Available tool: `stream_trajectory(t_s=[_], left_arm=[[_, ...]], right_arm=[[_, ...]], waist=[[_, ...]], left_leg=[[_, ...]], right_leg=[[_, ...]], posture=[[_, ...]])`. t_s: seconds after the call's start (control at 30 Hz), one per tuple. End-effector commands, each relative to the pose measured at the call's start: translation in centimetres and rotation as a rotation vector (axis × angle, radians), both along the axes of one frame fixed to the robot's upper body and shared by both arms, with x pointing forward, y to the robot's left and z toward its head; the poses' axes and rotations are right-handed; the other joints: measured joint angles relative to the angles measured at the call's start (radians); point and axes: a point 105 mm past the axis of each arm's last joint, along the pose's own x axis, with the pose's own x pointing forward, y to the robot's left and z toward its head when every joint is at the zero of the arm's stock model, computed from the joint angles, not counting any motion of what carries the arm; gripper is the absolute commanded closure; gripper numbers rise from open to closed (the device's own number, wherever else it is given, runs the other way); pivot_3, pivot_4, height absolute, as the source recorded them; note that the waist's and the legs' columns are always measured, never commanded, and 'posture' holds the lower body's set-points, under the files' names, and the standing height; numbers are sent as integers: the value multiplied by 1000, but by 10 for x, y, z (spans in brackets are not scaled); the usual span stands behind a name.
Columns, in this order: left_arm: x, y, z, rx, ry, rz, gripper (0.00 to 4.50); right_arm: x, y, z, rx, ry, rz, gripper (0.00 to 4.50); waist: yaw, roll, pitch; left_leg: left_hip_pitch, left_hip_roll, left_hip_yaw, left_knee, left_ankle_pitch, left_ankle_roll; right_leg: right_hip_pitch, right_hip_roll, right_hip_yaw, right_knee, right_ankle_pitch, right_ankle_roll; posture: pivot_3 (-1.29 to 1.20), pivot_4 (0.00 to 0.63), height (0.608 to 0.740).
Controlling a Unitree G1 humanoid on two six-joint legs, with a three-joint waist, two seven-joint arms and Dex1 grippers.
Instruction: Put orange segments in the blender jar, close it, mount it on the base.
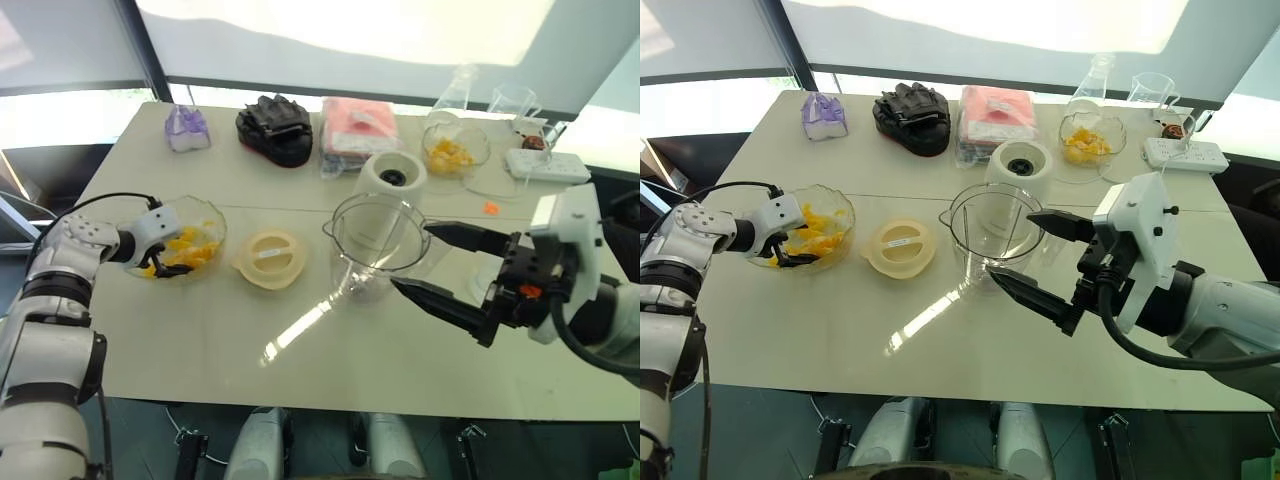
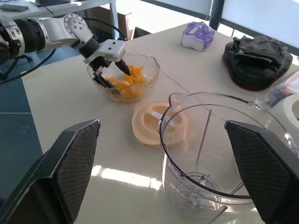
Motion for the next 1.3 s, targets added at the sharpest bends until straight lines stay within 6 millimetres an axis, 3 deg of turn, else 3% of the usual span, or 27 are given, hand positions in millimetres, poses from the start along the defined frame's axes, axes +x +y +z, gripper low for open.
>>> stream_trajectory(t_s=[0.03,0.07,0.13,0.27,0.4,0.57,0.77,0.9,1.07,1.3], left_arm=[[1,1,3,8,-8,3,91],[1,0,2,1,-4,-1,91],[1,-3,-1,-6,-2,-6,829],[2,-5,-2,-9,-12,-10,2797],[5,-6,-2,-1,-36,-2,4443],[10,-5,8,-8,-92,7,4443],[5,-6,57,-232,-84,-31,4443],[-7,0,106,-377,-59,-54,4443],[-9,-2,136,-419,-87,-76,4443],[-6,-29,170,-492,-123,-187,4443]], right_arm=[[-2,3,4,12,-35,8,0],[-2,3,3,8,-37,6,0],[-1,3,3,4,-40,3,0],[0,3,3,2,-42,3,0],[1,3,3,1,-44,4,0],[2,3,2,-1,-44,6,0],[4,2,-2,3,-42,4,0],[8,1,-9,21,-29,2,0],[12,1,-15,36,-27,5,0],[14,-4,-25,32,-3,-17,0]], waist=[[0,0,0],[0,0,0],[0,-1,0],[-1,-1,-1],[-2,-1,-1],[-1,-1,-1],[-1,-2,0],[-1,-5,0],[1,-5,0],[1,-7,0]], left_leg=[[0,0,0,0,0,0],[0,0,0,0,0,0],[0,0,0,0,0,0],[0,0,0,1,0,0],[1,0,0,2,0,0],[2,0,0,2,0,0],[0,1,0,6,0,0],[-1,1,-1,10,0,0],[0,1,-1,12,0,0],[0,1,-2,13,0,0]], right_leg=[[0,0,0,0,0,0],[0,0,0,0,0,0],[0,0,0,0,0,0],[0,0,0,1,0,0],[1,0,0,1,0,0],[2,0,0,2,0,0],[2,1,0,3,0,0],[2,2,0,3,0,0],[5,2,1,3,0,-1],[6,3,1,3,0,-2]], posture=[[0,150,740],[0,150,740],[0,150,740],[0,150,740],[0,150,740],[0,150,740],[0,150,740],[0,150,740],[0,150,740],[0,150,740]])
